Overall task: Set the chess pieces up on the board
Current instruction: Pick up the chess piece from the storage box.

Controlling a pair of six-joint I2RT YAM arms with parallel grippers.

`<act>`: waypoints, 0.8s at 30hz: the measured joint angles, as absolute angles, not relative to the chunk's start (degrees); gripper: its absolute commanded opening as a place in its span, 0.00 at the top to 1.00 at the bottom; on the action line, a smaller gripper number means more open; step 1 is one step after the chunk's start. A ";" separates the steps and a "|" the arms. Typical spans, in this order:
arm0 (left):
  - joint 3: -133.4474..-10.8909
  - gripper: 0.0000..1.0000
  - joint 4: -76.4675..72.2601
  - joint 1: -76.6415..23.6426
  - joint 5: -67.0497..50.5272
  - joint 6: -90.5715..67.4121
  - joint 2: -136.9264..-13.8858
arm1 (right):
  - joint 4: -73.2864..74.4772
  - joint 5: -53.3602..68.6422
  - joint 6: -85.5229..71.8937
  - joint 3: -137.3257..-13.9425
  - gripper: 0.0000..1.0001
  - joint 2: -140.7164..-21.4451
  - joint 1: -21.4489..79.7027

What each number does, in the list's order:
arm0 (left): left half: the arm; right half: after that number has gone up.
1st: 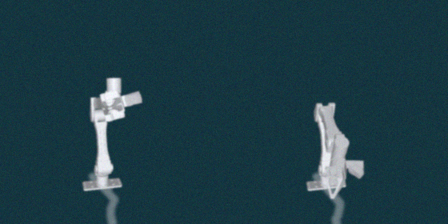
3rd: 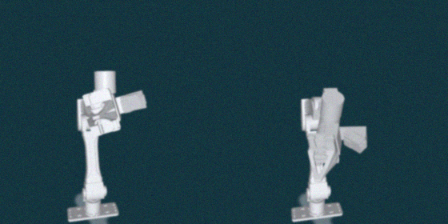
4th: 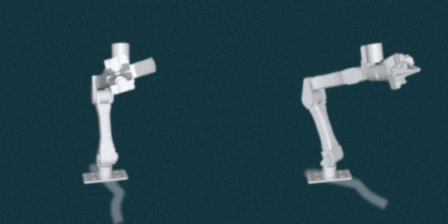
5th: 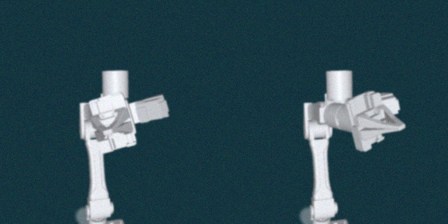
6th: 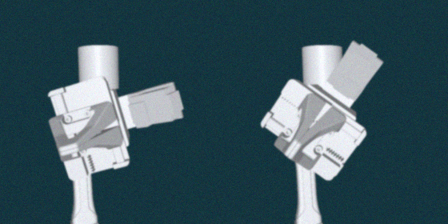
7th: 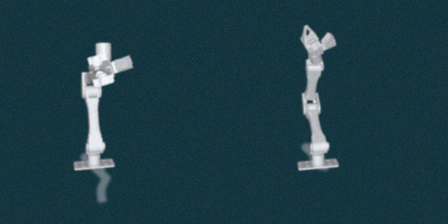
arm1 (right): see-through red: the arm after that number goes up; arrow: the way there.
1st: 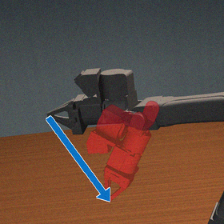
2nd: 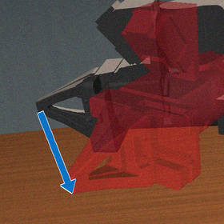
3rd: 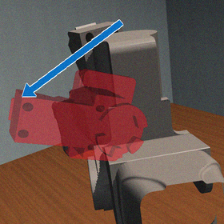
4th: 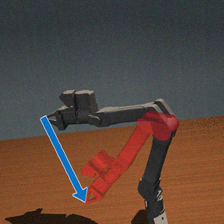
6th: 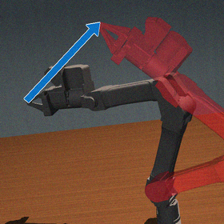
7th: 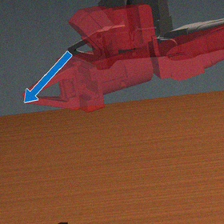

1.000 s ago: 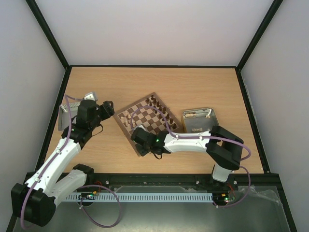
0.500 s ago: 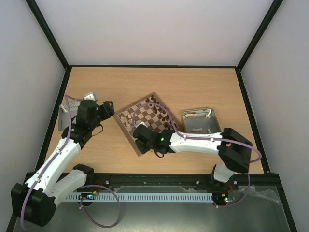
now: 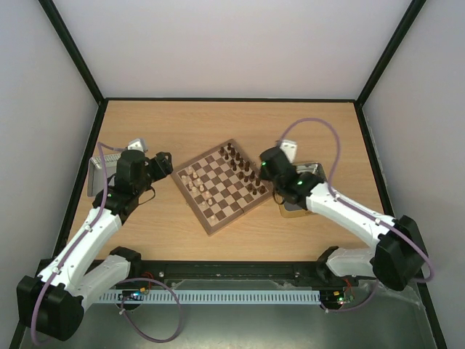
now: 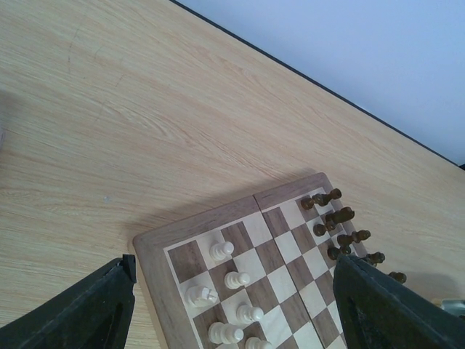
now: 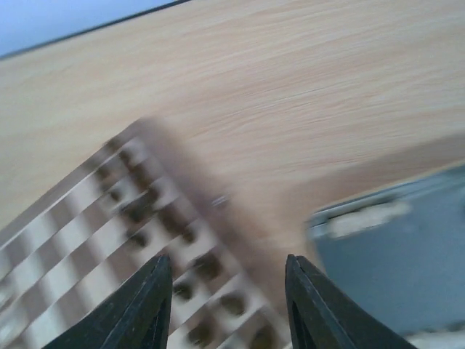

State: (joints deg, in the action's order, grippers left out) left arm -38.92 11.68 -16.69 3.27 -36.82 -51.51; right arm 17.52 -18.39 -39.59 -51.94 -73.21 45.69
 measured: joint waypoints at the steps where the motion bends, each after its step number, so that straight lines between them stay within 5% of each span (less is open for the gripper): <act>1: -38.92 0.23 11.66 -16.69 3.18 -36.84 -51.51 | 17.98 -18.68 -40.86 -51.29 0.59 -72.47 42.78; 11: -38.92 0.23 11.55 -16.69 2.81 -36.84 -51.51 | 21.61 -11.66 -50.89 -39.88 0.60 -71.70 17.80; 24: -38.92 0.23 11.57 -16.69 3.09 -36.82 -51.51 | 22.74 -2.83 -55.96 -38.39 0.61 -76.55 16.08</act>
